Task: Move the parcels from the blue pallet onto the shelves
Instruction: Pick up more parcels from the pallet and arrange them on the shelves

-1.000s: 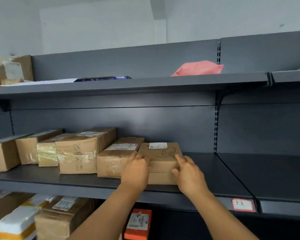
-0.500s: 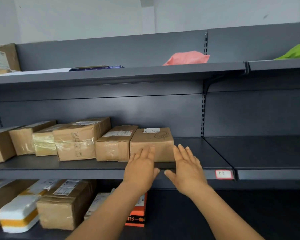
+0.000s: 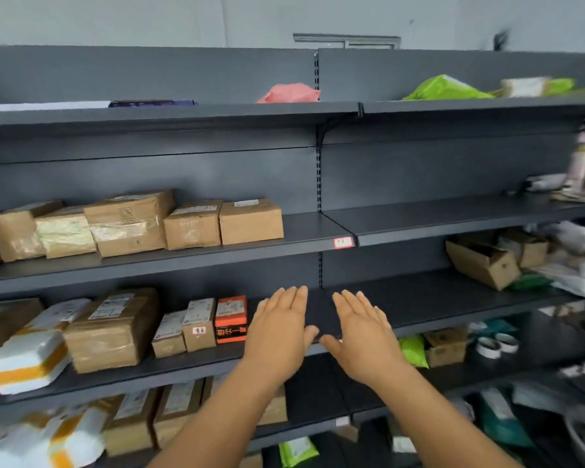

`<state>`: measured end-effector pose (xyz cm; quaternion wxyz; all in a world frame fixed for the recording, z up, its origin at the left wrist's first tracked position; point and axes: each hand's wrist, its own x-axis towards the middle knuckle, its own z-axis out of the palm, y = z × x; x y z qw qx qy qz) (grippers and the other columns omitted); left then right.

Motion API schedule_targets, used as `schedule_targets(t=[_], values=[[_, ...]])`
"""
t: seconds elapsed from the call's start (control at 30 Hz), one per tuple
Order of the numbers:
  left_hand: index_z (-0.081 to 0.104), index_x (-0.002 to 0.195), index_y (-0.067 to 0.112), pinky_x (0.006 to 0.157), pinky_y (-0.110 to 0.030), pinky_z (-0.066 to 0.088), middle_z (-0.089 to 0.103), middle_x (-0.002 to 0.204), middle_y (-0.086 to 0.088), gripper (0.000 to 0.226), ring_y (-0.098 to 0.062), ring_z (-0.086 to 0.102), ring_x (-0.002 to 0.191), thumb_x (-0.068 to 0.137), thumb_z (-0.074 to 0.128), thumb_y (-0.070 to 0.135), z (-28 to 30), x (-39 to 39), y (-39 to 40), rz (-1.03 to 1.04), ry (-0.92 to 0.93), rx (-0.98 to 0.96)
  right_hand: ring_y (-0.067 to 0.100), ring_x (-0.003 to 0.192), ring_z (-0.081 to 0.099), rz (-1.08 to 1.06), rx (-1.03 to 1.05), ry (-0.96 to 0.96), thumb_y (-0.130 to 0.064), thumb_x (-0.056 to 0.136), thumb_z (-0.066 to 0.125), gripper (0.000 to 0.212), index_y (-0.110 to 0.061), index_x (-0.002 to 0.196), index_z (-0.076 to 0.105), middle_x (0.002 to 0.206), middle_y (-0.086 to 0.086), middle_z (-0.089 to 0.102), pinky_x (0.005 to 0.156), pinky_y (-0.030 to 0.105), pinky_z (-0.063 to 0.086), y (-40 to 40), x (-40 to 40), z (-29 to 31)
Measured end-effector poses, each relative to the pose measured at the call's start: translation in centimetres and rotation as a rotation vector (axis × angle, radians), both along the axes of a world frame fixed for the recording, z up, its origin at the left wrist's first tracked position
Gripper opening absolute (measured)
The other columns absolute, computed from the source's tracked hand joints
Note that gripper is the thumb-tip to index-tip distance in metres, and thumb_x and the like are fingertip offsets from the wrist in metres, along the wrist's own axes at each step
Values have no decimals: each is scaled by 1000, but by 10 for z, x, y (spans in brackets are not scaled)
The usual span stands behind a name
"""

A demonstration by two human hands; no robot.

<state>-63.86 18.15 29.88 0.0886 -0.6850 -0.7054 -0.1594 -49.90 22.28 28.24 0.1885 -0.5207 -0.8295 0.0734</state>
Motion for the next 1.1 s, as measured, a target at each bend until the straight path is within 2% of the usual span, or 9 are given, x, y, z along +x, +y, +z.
schedule_targets(t=[0.47,0.63,0.83,1.1], values=[[15,152,18,115,-30,14,24,155,3,67,-16,19,143,98,45,42,-48,180,-91,-407,-18,-55,20,149,-3,-390,-78,-66,-47,96,47,78,-18,155,5,162,-1,1,121,38,6,-141,184,-46],[14,152,18,116,-32,16,23,156,1,69,-18,18,144,97,46,42,-70,262,-121,-535,-12,-121,21,148,6,-539,-89,-56,-46,93,51,76,-17,153,14,161,1,12,119,40,12,-193,264,-69],[11,153,17,118,-35,16,18,159,-1,70,-18,15,146,98,46,42,-96,367,-178,-661,-3,-220,20,149,-1,-669,-201,-83,-44,95,49,77,-16,154,8,162,0,5,120,39,7,-277,368,-89],[7,154,19,117,-33,13,12,160,0,68,-17,12,147,99,42,41,-122,516,-282,-825,1,-299,22,149,-4,-826,-298,-67,-44,98,46,77,-16,154,3,162,1,1,120,39,4,-401,502,-115]])
